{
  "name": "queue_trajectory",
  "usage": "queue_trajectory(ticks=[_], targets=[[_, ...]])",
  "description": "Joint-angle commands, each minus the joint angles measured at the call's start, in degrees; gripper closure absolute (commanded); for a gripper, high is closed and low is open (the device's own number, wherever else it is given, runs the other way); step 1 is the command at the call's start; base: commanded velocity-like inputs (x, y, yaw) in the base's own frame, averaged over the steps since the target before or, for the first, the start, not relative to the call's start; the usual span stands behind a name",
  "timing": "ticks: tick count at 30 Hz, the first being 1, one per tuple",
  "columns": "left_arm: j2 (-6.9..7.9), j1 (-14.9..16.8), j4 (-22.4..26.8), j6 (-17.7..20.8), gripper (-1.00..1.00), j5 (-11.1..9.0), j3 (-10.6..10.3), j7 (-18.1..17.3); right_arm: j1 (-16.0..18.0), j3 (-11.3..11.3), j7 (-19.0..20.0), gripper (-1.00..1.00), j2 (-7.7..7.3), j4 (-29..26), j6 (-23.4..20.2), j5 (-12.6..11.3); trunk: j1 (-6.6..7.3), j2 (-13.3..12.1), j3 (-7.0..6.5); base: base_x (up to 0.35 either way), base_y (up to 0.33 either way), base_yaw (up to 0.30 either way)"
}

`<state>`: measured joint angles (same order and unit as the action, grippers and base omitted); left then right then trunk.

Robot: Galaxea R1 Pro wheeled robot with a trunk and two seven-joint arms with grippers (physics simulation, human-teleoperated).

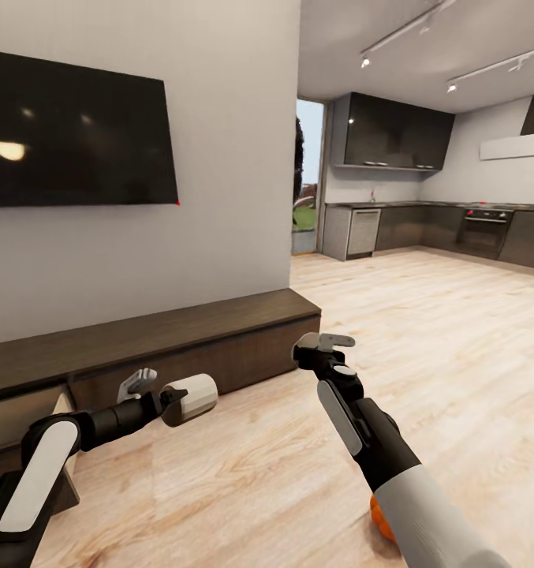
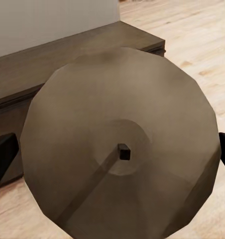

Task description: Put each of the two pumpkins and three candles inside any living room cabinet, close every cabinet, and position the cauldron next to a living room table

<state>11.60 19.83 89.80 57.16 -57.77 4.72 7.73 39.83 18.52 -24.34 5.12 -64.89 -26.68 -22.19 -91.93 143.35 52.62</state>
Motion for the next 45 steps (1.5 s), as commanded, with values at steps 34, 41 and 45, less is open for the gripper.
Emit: queue_trajectory(ticks=[34,41,45], targets=[[0.0,0.03,0.29,0.23,1.0,-0.59,0.02,0.53,0.05,0.12,-0.54,1.0,-0.02,-0.06,-0.13,-0.59,5.61,-9.88,-6.45,0.0,0.0,0.0],[0.0,0.03,0.29,0.23,1.0,-0.59,0.02,0.53,0.06,0.12,-0.54,1.0,-0.02,-0.06,-0.13,-0.58,7.14,-12.69,-7.71,0.0,0.0,0.0],[0.0,0.03,0.29,0.23,1.0,-0.59,0.02,0.53,0.06,0.15,-0.54,1.0,-0.02,-0.06,-0.13,-0.58,8.02,-14.29,-8.42,0.0,0.0,0.0]])
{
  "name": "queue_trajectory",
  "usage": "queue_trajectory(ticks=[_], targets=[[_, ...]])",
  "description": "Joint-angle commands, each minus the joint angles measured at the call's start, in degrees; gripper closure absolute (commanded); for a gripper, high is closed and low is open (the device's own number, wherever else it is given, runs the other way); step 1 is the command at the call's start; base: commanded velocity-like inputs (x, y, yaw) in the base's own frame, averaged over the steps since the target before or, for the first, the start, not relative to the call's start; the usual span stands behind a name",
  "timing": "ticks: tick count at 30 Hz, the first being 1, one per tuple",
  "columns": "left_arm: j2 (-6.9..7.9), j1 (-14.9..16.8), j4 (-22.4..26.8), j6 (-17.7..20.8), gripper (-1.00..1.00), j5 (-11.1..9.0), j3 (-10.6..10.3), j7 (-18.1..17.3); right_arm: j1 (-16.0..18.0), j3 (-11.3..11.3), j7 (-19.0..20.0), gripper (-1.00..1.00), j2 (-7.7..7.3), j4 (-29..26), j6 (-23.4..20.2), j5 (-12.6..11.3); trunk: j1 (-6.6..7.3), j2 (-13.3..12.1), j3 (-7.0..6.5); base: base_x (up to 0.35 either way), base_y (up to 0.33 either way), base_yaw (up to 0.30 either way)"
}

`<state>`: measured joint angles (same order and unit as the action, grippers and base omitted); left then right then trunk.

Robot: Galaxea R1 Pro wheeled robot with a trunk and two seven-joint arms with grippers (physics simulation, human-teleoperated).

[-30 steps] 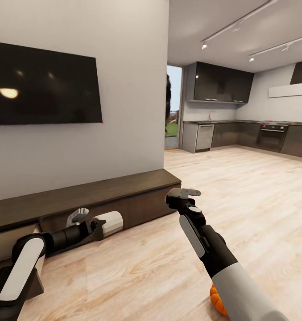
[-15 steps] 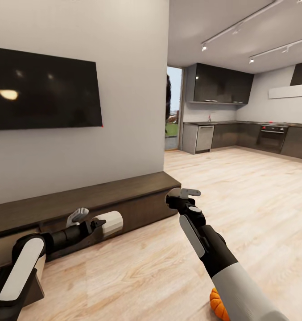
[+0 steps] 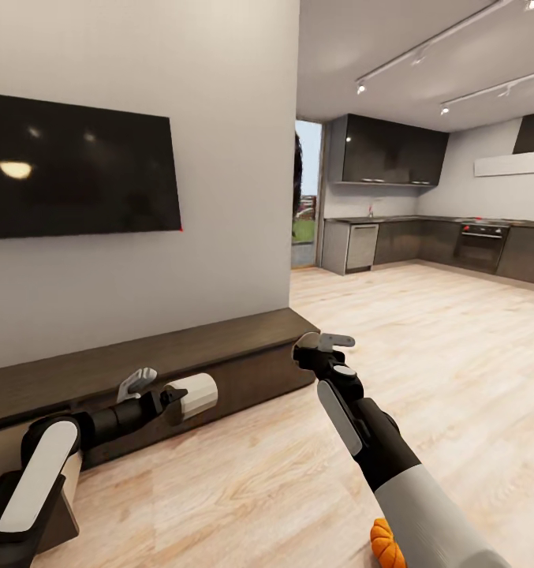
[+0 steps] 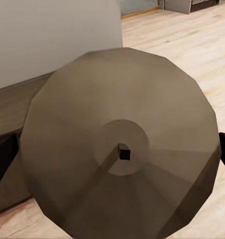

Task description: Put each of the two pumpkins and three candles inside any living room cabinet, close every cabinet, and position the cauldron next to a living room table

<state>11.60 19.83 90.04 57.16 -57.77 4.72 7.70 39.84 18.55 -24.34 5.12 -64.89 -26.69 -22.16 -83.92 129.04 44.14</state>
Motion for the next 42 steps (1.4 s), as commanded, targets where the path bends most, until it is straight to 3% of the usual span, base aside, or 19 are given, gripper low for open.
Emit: queue_trajectory(ticks=[1,15,42], targets=[[0.0,0.04,0.05,0.23,1.0,-0.59,0.02,0.56,0.05,0.11,-0.53,1.0,-0.02,-0.06,-0.12,-0.61,0.23,-0.39,-0.12,0.0,0.0,0.0],[0.0,0.04,0.05,0.23,1.0,-0.59,0.02,0.58,0.02,0.17,-0.53,1.0,-0.02,-0.06,-0.14,-0.61,3.31,-6.0,-2.55,0.0,0.0,0.0],[0.0,0.04,0.02,0.23,1.0,-0.56,-0.05,0.59,0.03,0.17,-0.6,1.0,-0.02,-0.06,-0.17,-0.52,9.24,-16.83,-5.08,0.0,0.0,0.0]])
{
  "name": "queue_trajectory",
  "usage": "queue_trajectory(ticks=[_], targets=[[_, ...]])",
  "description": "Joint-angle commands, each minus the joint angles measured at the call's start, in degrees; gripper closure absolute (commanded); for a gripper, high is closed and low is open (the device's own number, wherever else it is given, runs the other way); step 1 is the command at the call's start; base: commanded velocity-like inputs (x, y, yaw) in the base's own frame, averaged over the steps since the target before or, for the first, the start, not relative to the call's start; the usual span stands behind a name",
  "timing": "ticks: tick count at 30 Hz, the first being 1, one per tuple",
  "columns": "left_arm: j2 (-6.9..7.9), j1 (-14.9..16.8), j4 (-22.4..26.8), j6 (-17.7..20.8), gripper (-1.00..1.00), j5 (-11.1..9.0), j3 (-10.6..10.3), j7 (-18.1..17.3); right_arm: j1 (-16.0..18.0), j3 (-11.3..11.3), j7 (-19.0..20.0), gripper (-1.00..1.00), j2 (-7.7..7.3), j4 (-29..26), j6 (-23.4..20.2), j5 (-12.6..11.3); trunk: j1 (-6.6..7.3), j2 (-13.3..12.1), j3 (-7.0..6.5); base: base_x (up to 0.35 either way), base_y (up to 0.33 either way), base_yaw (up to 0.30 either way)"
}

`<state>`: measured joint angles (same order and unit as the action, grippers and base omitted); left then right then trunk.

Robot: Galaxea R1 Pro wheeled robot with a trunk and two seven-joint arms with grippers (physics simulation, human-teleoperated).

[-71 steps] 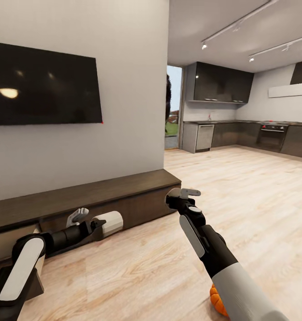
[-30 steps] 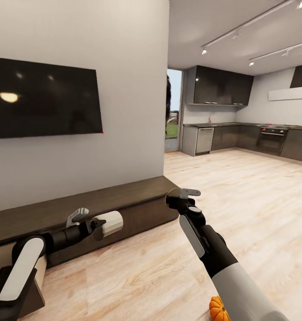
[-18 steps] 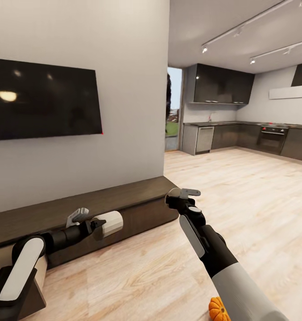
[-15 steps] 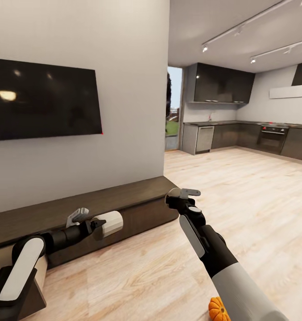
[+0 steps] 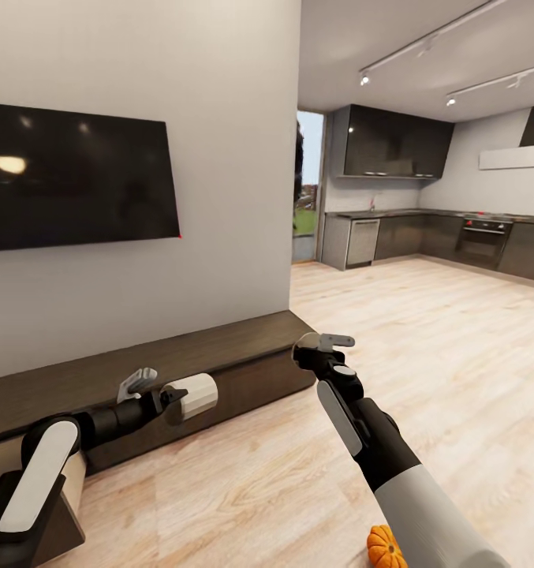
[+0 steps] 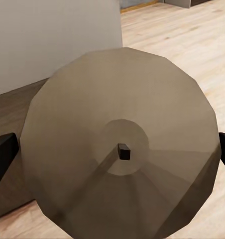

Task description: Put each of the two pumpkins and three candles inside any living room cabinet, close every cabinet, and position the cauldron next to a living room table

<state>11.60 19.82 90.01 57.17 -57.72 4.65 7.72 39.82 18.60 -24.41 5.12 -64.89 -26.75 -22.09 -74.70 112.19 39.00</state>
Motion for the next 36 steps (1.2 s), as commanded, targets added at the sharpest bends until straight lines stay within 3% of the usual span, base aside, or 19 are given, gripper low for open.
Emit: queue_trajectory(ticks=[1,4,12,16,19,23,26,27,36], targets=[[0.0,0.04,0.02,0.23,1.0,-0.58,0.02,0.6,0.06,0.12,-0.53,1.0,-0.02,-0.07,-0.08,-0.58,0.23,-0.38,-0.03,0.0,0.0,0.0],[0.0,0.04,-0.12,0.26,1.0,-0.56,-0.05,0.62,0.07,0.12,-0.53,1.0,-0.02,-0.07,-0.08,-0.58,0.89,-1.59,-0.3,0.0,0.0,0.0],[-0.04,0.04,-0.45,-0.05,1.0,-0.72,-0.12,0.55,0.08,0.11,-0.54,1.0,-0.02,-0.07,-0.1,-0.51,0.89,-1.59,0.41,0.0,0.0,0.0],[-0.06,0.04,-3.23,-3.14,1.0,-0.61,-0.62,0.43,0.05,0.1,-0.5,1.0,-0.02,-0.07,-0.08,-0.5,0.89,-1.59,0.76,0.0,0.0,0.0],[-0.01,0.04,-6.42,-6.01,1.0,-0.49,-2.35,0.44,0.04,0.12,-0.52,1.0,-0.02,-0.01,-0.07,-0.38,0.89,-1.59,1.03,0.0,0.0,0.0],[-0.01,0.04,-7.59,-6.57,1.0,-0.32,-3.24,0.45,0.07,0.1,-0.54,1.0,-0.02,0.02,-0.06,-0.47,0.89,-1.59,1.38,0.0,0.0,0.0],[-0.06,0.04,-7.83,-6.68,1.0,1.31,-3.38,0.45,0.05,0.11,-0.51,1.0,-0.02,0.02,-0.06,-0.49,0.89,-1.59,1.65,0.0,0.0,0.0],[-0.08,0.04,-7.89,-6.71,1.0,2.92,-3.41,0.45,0.05,0.09,-0.53,1.0,-0.02,0.02,-0.06,-0.49,0.89,-1.59,1.74,0.0,0.0,0.0],[-0.07,0.04,-7.79,-6.76,1.0,3.57,-3.22,0.23,0.04,0.06,-0.53,1.0,-0.02,0.02,-0.07,-0.49,0.89,-1.59,2.54,0.0,0.0,0.0]])
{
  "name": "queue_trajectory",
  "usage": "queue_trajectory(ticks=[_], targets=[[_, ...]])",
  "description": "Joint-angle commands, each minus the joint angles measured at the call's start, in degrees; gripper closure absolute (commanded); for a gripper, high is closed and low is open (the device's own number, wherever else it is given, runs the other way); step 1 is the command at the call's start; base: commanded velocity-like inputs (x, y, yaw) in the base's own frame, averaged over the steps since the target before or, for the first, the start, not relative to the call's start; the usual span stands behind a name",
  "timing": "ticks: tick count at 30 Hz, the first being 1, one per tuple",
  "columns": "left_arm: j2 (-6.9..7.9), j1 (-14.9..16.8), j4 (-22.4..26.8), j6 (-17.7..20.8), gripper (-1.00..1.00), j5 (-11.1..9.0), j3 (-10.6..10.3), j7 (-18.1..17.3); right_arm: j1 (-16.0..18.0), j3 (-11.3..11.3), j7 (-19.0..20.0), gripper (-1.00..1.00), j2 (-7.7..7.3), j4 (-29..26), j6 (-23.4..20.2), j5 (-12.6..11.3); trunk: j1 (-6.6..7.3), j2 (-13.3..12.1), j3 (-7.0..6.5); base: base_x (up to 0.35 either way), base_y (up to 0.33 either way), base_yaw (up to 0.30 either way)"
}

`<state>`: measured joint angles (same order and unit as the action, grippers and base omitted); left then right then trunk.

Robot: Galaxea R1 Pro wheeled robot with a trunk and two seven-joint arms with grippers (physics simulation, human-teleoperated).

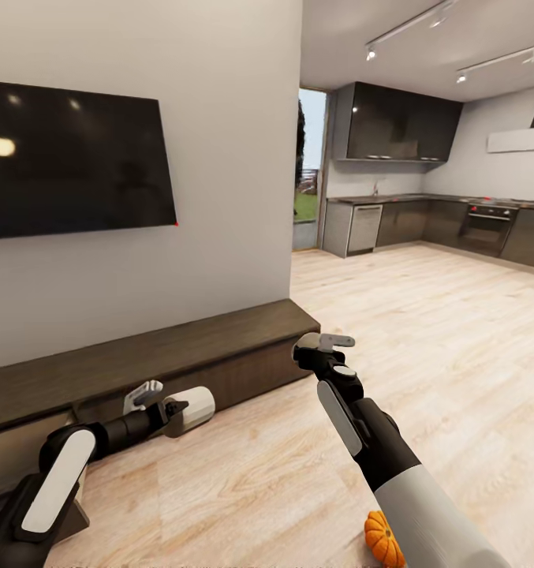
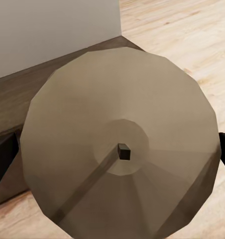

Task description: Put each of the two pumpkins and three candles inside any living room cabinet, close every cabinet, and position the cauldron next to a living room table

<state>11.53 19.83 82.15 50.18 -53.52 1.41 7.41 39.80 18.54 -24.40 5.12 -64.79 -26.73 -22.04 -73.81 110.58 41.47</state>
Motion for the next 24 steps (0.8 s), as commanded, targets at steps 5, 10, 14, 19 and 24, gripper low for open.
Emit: queue_trajectory(ticks=[5,10,14,19,24], targets=[[0.07,0.04,0.27,0.19,1.0,-0.62,0.18,0.48,0.09,0.13,-0.5,1.0,-0.02,-0.07,-0.08,-0.6,1.11,-1.97,-0.49,0.0,0.0,0.0],[0.07,0.04,0.29,0.21,1.0,-0.62,0.18,0.5,0.08,0.1,-0.48,1.0,-0.02,-0.12,-0.08,-0.63,2.2,-3.98,-1.33,0.0,0.0,0.0],[0.08,0.04,0.41,0.24,1.0,-0.62,0.17,0.5,0.06,0.1,-0.47,1.0,-0.02,-0.12,-0.08,-0.65,3.08,-5.58,-2.04,0.0,0.0,0.0],[0.08,0.04,0.55,0.24,1.0,-0.62,0.17,0.5,0.07,0.1,-0.47,1.0,-0.02,-0.14,-0.16,-0.69,4.18,-7.59,-2.94,0.0,0.0,0.0],[0.08,0.04,1.97,0.26,1.0,-0.62,0.5,0.37,0.06,0.17,-0.53,1.0,-0.02,-0.16,-0.08,-0.67,4.4,-7.99,-3.12,0.0,0.0,0.054]])
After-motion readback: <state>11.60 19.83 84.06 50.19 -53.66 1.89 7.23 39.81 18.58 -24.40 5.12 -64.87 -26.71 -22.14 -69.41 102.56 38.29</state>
